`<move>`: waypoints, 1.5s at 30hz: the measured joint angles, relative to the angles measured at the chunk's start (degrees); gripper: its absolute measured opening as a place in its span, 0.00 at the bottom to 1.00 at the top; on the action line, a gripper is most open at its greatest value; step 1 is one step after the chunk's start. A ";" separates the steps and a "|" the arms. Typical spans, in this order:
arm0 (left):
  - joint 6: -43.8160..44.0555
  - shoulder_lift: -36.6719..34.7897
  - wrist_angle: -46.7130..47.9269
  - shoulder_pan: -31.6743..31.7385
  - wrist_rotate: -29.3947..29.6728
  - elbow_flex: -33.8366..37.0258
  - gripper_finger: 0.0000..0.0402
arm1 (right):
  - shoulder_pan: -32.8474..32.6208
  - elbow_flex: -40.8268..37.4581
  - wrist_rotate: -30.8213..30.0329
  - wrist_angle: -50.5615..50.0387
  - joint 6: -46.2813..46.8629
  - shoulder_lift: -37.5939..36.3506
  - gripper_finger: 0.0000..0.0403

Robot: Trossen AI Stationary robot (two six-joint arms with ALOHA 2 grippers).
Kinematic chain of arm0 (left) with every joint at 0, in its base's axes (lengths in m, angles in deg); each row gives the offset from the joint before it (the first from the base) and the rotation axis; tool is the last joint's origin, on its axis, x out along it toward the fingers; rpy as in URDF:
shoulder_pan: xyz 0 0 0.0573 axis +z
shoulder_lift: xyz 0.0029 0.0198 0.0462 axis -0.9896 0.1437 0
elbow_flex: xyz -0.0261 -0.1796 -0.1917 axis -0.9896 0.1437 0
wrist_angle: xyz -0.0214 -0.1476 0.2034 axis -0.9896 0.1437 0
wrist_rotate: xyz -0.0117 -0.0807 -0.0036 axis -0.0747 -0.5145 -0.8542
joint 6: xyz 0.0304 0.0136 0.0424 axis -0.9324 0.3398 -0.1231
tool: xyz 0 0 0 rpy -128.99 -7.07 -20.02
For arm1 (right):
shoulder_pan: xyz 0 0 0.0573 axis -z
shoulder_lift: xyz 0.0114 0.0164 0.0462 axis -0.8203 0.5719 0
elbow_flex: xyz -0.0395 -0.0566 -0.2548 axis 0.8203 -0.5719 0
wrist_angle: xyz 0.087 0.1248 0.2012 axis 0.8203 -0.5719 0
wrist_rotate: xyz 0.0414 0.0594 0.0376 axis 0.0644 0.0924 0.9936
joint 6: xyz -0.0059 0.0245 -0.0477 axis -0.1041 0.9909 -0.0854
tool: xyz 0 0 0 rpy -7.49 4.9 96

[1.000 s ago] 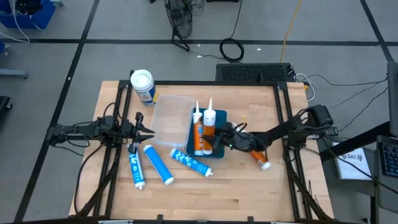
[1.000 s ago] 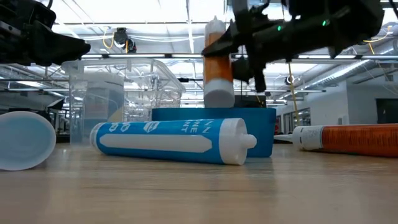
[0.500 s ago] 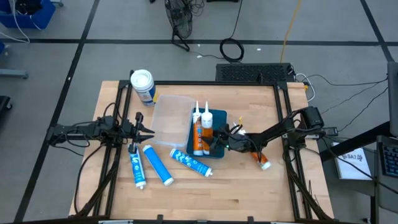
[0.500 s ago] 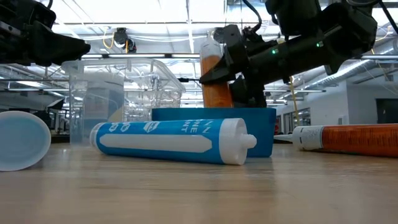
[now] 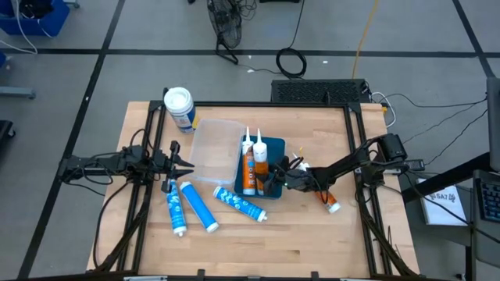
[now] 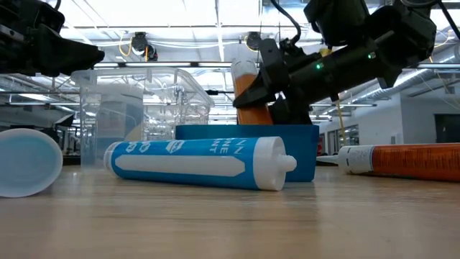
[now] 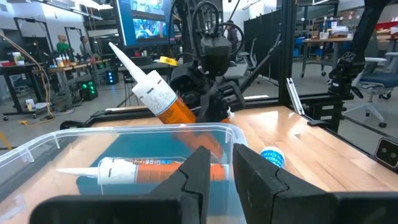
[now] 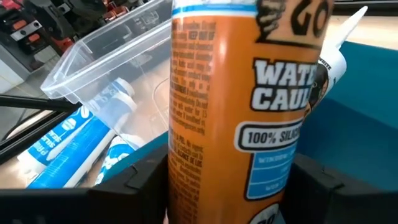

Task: Pick & place silicon tubes, Sealant and Lysol wipes
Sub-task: Put the left orange sealant into the blue bin, then put the orange sealant into the blue bin

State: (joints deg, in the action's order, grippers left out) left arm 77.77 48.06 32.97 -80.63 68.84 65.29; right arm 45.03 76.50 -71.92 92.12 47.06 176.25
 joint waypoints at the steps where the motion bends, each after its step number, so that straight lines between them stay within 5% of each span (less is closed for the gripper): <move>1: 0.01 -0.01 -0.02 -0.01 0.00 0.00 0.19 | 0.00 0.00 -0.04 0.09 0.01 0.00 0.62; 8: 0.02 -0.02 -0.02 0.00 0.00 -0.01 0.19 | 0.00 0.04 -0.35 0.20 -0.24 -0.08 0.74; 25: 0.02 -0.02 -0.02 -0.02 0.00 -0.01 0.19 | 0.00 0.04 0.06 0.84 -4.51 -0.07 0.71; 33: 0.02 -0.02 -0.02 0.00 0.00 0.00 0.19 | -0.04 0.12 9.11 -0.27 -14.75 -4.53 0.71; 39: 0.02 0.00 -0.02 0.00 0.00 -0.02 0.19 | 1.96 10.15 9.02 -20.31 -24.12 -10.55 0.68; 45: 0.00 -0.02 -0.02 -0.01 0.00 0.00 0.19 | 3.61 22.06 14.48 -45.63 -25.61 -10.93 0.49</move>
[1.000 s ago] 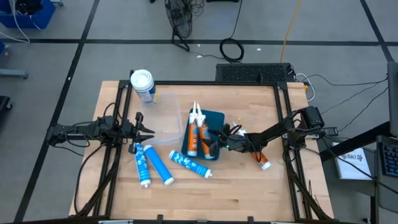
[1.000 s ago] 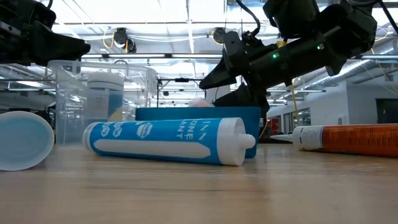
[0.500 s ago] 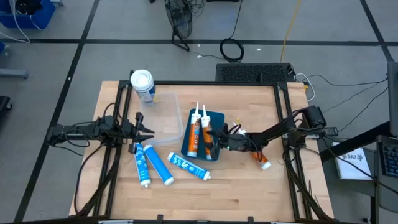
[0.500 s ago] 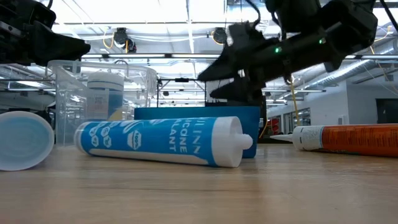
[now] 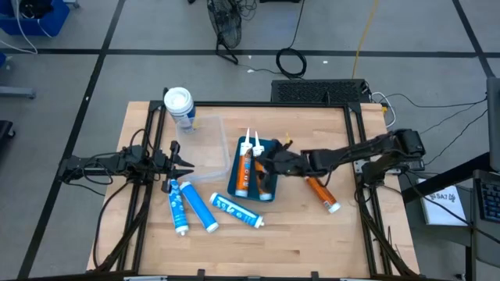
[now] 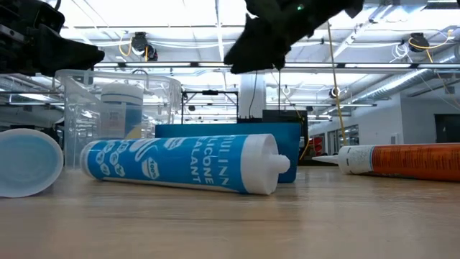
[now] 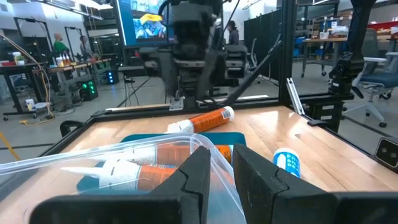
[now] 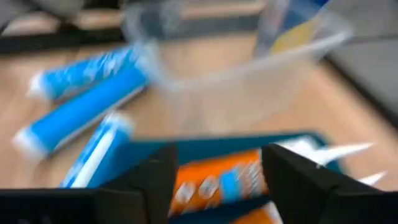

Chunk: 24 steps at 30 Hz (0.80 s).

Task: Pick & place silicon tubes, Sealant and Lysol wipes
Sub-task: Put the orange sealant into the blue bin

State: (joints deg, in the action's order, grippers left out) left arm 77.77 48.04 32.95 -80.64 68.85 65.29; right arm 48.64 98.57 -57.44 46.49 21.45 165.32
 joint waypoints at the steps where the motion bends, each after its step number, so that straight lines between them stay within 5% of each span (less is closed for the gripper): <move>1: 0.01 0.01 0.00 -0.01 0.00 0.00 0.19 | -0.42 0.64 1.26 -3.43 0.73 -0.01 0.44; 8: 0.01 0.00 0.00 0.01 0.00 0.00 0.19 | -4.26 0.93 7.19 -32.56 13.42 -6.06 0.06; 11: 0.01 0.00 0.00 0.00 0.00 0.00 0.19 | -5.38 0.56 9.58 -43.94 20.94 -9.37 0.02; 17: 0.01 0.01 0.05 0.00 0.00 -0.01 0.19 | -8.18 -2.23 10.24 -58.47 33.70 -13.93 0.24; 24: 0.01 0.01 0.02 0.01 0.00 0.00 0.19 | -10.93 -13.19 15.57 -53.30 43.50 -15.99 0.57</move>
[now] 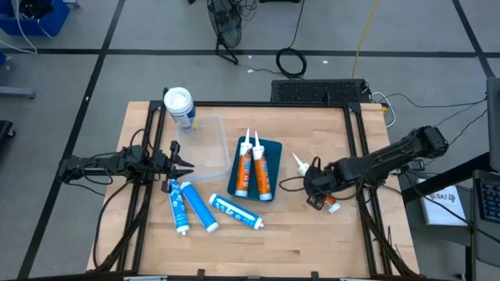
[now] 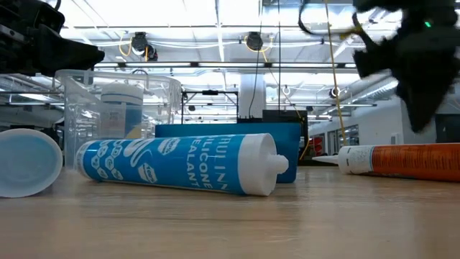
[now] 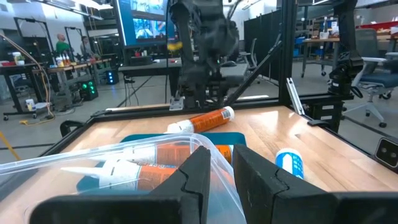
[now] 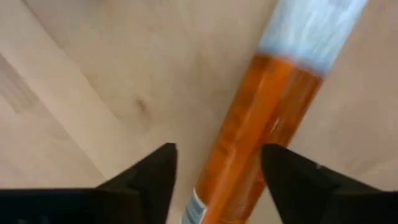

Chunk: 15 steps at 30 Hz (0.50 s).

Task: Pick & place silicon tubes, Sealant and Lysol wipes
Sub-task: Put the orange sealant into the blue bin

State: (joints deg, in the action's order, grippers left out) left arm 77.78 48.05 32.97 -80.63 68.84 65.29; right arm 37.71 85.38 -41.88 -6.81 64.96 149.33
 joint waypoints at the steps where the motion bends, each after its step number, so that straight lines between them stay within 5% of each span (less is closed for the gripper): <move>1: 0.01 0.00 0.00 0.00 0.00 -0.01 0.19 | -0.21 -1.70 1.76 1.79 0.75 0.01 0.61; 7: -0.01 -0.01 0.02 -0.02 0.00 0.00 0.19 | -0.42 -11.06 8.22 11.87 5.78 0.29 0.75; 15: 0.00 0.00 -0.75 0.00 -0.02 -0.02 0.19 | 0.94 -15.49 12.24 16.93 7.62 -0.17 0.74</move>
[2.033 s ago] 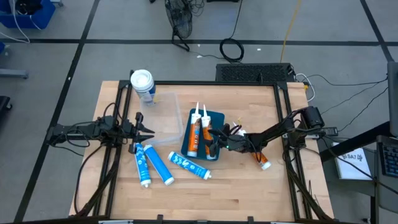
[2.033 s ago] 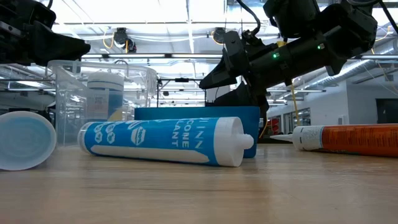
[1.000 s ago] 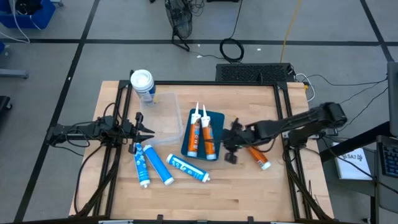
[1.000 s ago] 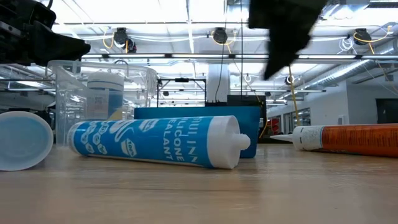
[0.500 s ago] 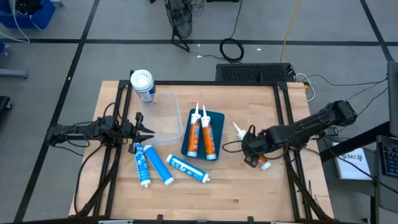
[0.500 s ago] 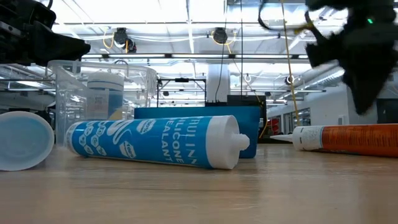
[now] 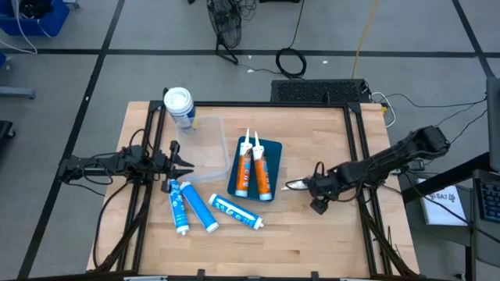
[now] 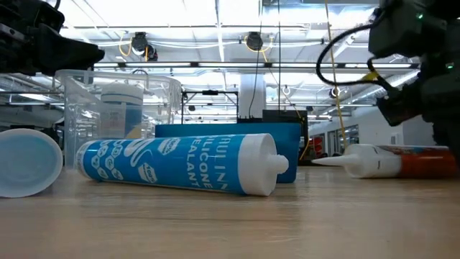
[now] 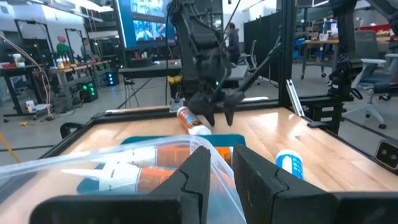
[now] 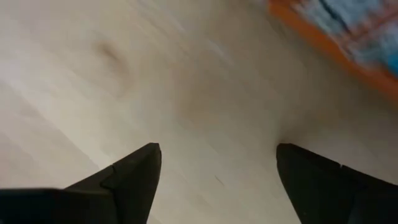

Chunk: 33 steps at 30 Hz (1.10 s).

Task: Pick & place silicon tubes, Sealant and Lysol wipes
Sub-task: Put the orange sealant into the blue bin

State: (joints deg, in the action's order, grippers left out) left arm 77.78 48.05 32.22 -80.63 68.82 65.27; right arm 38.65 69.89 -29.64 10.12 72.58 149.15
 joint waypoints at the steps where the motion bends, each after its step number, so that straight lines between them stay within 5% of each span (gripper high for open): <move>1: -0.01 0.11 -0.32 -0.01 0.02 0.00 0.19 | 0.06 0.03 0.69 0.62 -0.03 0.03 0.73; 17: 0.00 0.27 -0.64 -0.01 0.02 0.00 0.19 | -0.02 -0.21 1.83 25.79 -17.72 0.19 0.70; 33: 0.01 0.27 -0.58 0.00 0.02 0.00 0.19 | 1.65 -0.16 -25.35 25.88 -41.39 3.93 0.70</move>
State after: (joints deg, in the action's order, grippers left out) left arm 77.79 48.33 31.64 -80.63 68.84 65.27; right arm 40.30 69.73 -54.99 36.01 31.19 153.09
